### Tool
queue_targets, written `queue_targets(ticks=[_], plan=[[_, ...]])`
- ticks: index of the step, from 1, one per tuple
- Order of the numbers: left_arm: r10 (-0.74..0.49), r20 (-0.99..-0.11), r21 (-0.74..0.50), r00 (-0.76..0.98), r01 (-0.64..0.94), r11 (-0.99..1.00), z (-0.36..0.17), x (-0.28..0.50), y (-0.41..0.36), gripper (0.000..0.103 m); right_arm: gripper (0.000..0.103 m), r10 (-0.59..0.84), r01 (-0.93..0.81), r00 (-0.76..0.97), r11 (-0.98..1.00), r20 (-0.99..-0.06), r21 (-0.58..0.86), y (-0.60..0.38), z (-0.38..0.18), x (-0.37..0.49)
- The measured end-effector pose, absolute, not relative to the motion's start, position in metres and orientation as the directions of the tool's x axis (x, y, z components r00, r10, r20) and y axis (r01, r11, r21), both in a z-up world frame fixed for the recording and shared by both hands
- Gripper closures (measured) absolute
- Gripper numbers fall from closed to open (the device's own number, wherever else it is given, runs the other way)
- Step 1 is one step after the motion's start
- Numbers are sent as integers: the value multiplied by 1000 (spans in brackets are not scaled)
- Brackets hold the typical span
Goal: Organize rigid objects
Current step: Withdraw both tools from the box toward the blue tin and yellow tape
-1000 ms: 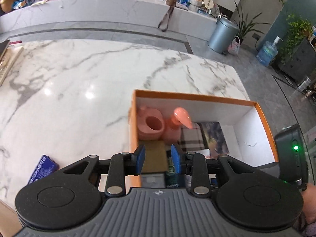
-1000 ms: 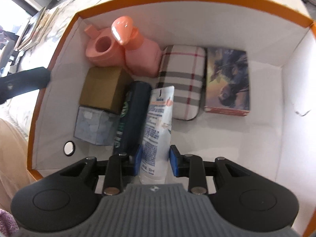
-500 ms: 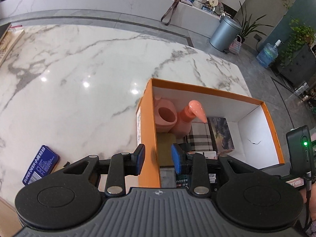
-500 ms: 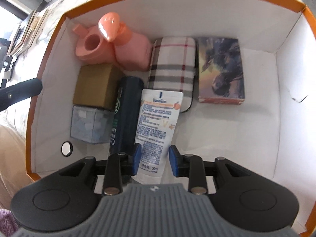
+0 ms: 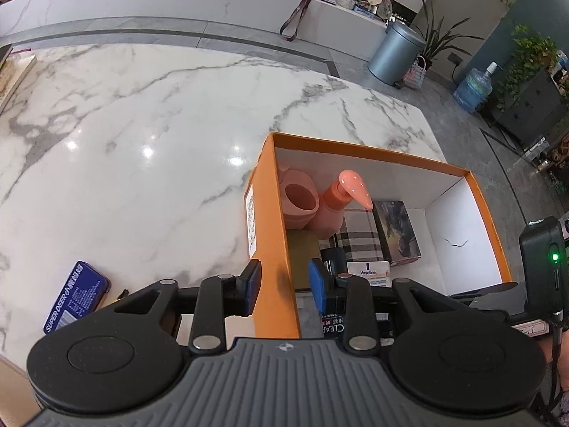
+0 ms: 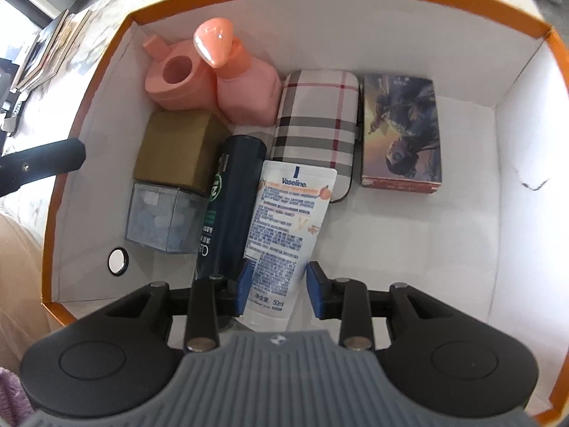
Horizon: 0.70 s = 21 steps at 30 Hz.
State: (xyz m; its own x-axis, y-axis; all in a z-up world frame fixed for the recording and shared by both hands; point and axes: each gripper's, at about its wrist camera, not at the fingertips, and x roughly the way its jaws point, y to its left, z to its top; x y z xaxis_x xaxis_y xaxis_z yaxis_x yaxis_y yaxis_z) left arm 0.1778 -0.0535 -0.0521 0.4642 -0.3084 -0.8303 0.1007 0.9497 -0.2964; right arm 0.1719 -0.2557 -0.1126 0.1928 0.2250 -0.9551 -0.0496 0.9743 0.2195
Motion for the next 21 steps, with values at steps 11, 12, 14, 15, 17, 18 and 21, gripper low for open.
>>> queue_targets(ticks=[11, 12, 14, 15, 17, 18, 21], plan=[[-299, -791, -260, 534, 150, 954, -30, 146, -25, 67, 57, 115, -7, 422, 992, -899, 123, -232, -57, 124], [-289, -787, -252, 544, 144, 957, -28, 143, -19, 67, 56, 116, -14, 451, 992, -885, 122, -222, -54, 127], [-257, -785, -226, 564, 127, 966, -24, 137, -6, 67, 54, 135, -42, 505, 990, -853, 131, -208, -52, 121], [-242, -785, -215, 571, 115, 970, -22, 136, 3, 67, 51, 157, -76, 521, 988, -839, 138, -200, -46, 117], [-221, -783, -205, 582, 95, 974, -19, 132, 20, 67, 46, 188, -114, 560, 982, -807, 150, -181, -33, 112], [-211, -783, -199, 585, 85, 976, -18, 130, 29, 67, 46, 201, -133, 577, 980, -792, 151, -173, -30, 113], [-176, -787, -168, 592, 69, 983, -16, 125, 54, 59, 45, 261, -209, 613, 964, -746, 165, -145, -10, 108]])
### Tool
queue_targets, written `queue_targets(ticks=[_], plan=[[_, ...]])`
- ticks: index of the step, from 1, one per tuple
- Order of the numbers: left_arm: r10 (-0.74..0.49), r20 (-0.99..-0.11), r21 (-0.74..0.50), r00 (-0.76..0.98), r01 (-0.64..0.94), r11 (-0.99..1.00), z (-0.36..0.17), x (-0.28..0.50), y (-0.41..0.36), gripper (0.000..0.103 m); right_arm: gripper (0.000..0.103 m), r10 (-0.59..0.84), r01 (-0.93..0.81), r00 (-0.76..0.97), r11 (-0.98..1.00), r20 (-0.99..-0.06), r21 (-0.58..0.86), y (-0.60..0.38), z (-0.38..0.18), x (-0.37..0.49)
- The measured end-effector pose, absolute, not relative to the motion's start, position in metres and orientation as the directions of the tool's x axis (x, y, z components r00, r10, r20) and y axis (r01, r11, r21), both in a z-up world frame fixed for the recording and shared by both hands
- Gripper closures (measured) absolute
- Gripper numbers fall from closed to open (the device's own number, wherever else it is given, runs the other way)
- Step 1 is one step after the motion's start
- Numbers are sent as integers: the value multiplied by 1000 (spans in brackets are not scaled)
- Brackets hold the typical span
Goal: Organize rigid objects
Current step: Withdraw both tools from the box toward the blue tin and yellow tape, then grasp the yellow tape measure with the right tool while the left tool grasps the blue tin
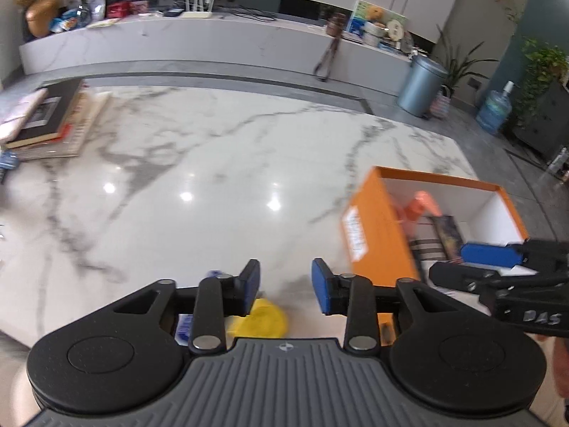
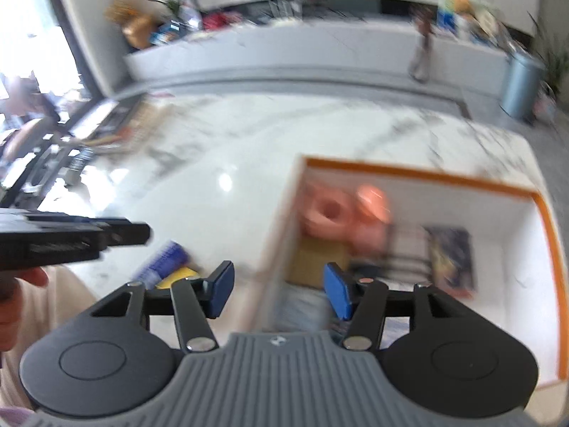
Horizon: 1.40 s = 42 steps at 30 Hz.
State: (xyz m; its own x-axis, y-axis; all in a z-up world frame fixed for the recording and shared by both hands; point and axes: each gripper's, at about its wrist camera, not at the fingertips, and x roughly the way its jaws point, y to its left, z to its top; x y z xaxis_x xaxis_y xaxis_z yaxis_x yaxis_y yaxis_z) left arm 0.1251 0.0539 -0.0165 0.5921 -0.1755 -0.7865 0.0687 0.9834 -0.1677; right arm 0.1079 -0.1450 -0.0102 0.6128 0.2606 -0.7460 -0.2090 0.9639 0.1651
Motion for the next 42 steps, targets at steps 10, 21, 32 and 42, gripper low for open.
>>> queue_targets(ticks=[10, 21, 32, 42], plan=[[-201, -866, -85, 458, 261, 961, -54, 129, 92, 55, 45, 348, -364, 509, 916, -787, 169, -44, -46, 119], [-166, -928, -29, 334, 380, 924, -101, 154, 95, 51, 46, 258, -424, 411, 903, -874, 68, 6, -118, 146], [-190, -948, -103, 256, 320, 942, -120, 165, 113, 40, 43, 253, -450, 355, 890, -900, 73, 20, -142, 165], [-187, -951, -88, 247, 364, 927, -120, 175, 100, 26, 44, 213, -421, 347, 906, -913, 52, 14, -146, 169]])
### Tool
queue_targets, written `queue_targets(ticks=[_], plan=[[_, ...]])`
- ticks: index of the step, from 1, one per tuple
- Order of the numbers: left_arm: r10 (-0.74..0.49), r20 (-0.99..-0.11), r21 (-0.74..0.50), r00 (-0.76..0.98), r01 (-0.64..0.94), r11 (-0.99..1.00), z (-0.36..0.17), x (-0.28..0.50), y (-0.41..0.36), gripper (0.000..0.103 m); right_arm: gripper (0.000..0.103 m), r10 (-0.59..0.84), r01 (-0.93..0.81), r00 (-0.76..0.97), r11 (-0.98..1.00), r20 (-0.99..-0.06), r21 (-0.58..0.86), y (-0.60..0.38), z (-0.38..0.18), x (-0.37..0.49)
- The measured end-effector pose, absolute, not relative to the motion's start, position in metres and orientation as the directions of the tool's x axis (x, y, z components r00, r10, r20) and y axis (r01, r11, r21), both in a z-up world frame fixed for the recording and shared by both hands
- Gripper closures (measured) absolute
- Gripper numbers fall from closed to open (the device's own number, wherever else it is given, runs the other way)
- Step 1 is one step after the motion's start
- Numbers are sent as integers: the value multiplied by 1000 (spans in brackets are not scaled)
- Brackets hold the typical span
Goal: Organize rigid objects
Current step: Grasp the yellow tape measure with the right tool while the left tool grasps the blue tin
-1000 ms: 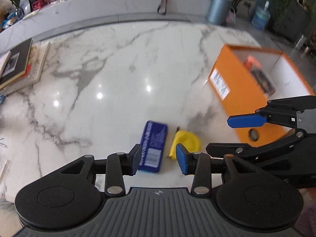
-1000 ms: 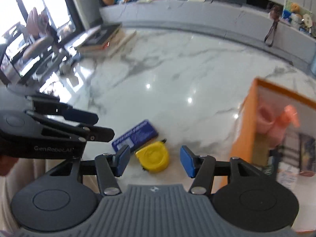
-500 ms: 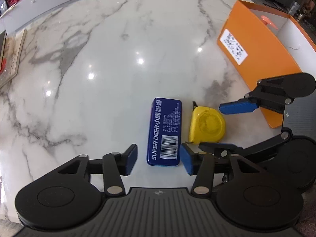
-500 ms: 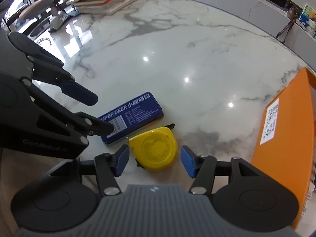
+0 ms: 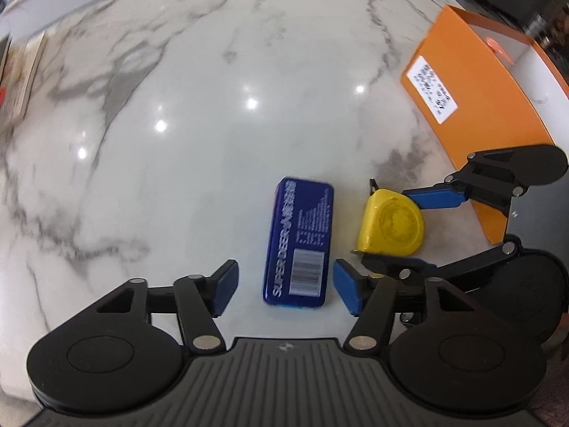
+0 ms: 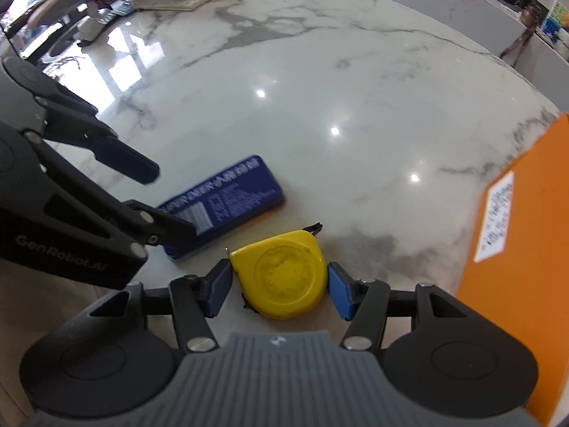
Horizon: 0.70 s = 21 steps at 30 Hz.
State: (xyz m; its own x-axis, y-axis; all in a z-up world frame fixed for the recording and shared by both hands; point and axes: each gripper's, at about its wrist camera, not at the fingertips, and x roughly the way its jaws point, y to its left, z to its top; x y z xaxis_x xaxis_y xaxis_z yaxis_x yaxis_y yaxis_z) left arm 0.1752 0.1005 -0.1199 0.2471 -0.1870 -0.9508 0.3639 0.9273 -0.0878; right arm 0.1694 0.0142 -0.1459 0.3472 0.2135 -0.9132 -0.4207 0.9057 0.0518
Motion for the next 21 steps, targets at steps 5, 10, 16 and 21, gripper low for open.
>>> queue_targets(ticks=[5, 10, 16, 21], plan=[[-130, -966, -36, 223, 384, 923, -130, 186, 84, 21, 45, 183, -387, 342, 921, -922, 39, 3, -147, 167], [-109, -976, -28, 190, 385, 922, -139, 192, 77, 21, 45, 170, -359, 339, 932, -925, 40, -6, -149, 165], [-73, -978, 8, 194, 389, 921, -142, 194, 73, 19, 44, 162, -356, 346, 934, -924, 30, -7, -150, 163], [-90, -974, -1, 208, 392, 920, -141, 196, 72, 27, 43, 159, -356, 346, 934, -924, 27, -6, -150, 164]])
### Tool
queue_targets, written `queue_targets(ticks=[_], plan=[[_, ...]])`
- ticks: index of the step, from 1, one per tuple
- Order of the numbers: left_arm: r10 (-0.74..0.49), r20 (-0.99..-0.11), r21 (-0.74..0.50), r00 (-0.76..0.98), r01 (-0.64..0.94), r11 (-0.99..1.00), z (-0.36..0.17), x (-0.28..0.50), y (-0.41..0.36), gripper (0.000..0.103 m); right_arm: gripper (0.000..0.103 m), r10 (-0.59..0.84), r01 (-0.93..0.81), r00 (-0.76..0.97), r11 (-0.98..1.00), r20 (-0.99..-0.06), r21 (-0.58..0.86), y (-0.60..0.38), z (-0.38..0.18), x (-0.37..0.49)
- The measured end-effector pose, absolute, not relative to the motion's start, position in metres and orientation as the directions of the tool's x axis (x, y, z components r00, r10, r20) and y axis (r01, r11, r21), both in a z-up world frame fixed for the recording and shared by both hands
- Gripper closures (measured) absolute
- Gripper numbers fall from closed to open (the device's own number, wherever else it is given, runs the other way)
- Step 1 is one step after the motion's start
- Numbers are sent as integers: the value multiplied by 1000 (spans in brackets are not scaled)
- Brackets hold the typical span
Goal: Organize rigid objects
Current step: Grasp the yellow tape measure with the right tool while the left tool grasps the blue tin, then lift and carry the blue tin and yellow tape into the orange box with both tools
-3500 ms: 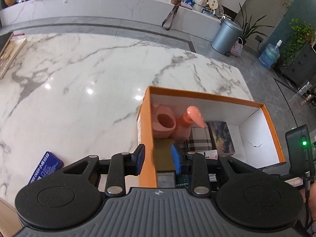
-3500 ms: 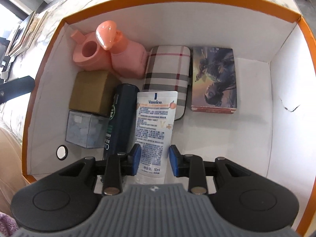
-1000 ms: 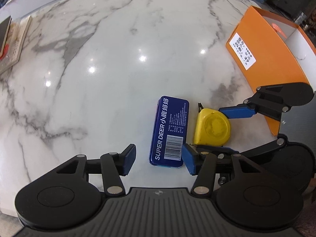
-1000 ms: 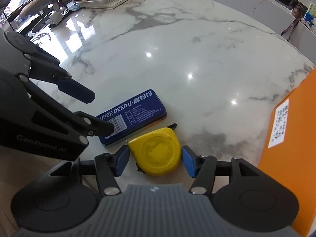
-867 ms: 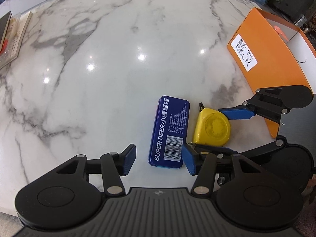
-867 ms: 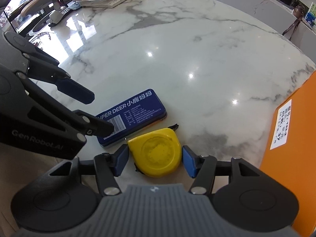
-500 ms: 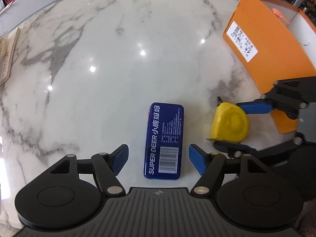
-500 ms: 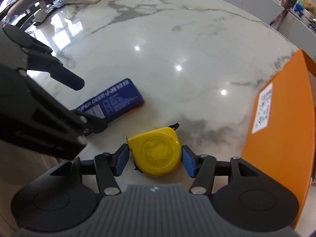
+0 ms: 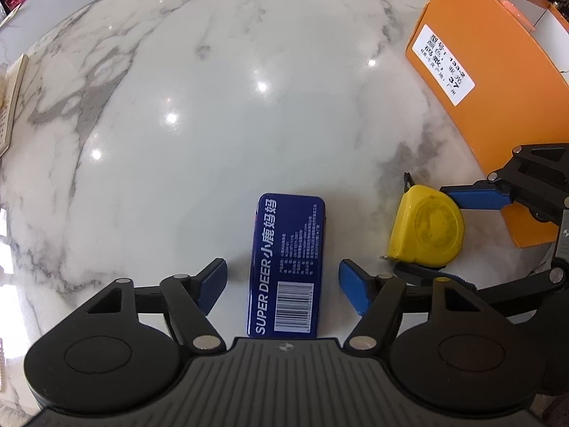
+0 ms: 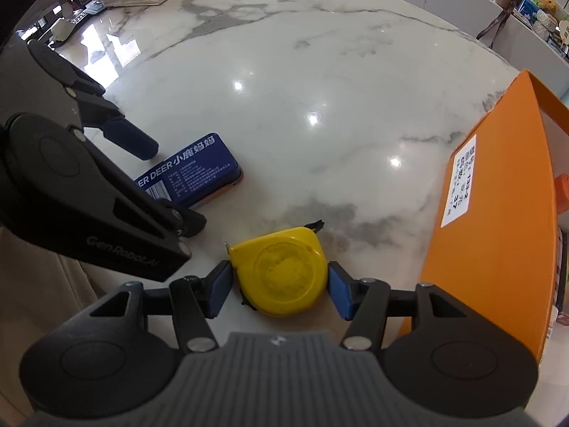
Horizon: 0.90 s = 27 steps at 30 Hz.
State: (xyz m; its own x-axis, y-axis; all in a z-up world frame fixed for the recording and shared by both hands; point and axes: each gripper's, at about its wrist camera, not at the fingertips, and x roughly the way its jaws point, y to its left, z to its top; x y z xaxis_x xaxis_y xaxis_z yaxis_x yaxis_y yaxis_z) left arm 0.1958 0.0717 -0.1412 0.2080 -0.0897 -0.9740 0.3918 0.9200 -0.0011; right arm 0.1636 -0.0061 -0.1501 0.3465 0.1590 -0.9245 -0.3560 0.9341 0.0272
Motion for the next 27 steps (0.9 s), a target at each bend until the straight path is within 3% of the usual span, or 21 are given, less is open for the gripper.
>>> queue_targets(ticks=[2, 4, 11, 21, 27], plan=[[-96, -970, 0, 222, 394, 919, -139, 195, 72, 45, 42, 162, -350, 347, 936, -924, 33, -8, -150, 164], [-101, -968, 2, 231, 405, 914, -137, 193, 70, 52, 42, 166, -346, 348, 937, -923, 38, -9, -150, 164], [-102, -966, 1, 237, 398, 918, -136, 192, 68, 53, 46, 164, -353, 353, 935, -921, 31, -9, -149, 164], [-220, -939, -142, 264, 286, 948, -122, 193, 95, 53, 46, 173, -348, 397, 937, -901, 27, -12, -135, 159], [-245, -916, -161, 316, 271, 949, -100, 173, 97, 53, 46, 187, -362, 430, 932, -883, 21, -12, -122, 155]])
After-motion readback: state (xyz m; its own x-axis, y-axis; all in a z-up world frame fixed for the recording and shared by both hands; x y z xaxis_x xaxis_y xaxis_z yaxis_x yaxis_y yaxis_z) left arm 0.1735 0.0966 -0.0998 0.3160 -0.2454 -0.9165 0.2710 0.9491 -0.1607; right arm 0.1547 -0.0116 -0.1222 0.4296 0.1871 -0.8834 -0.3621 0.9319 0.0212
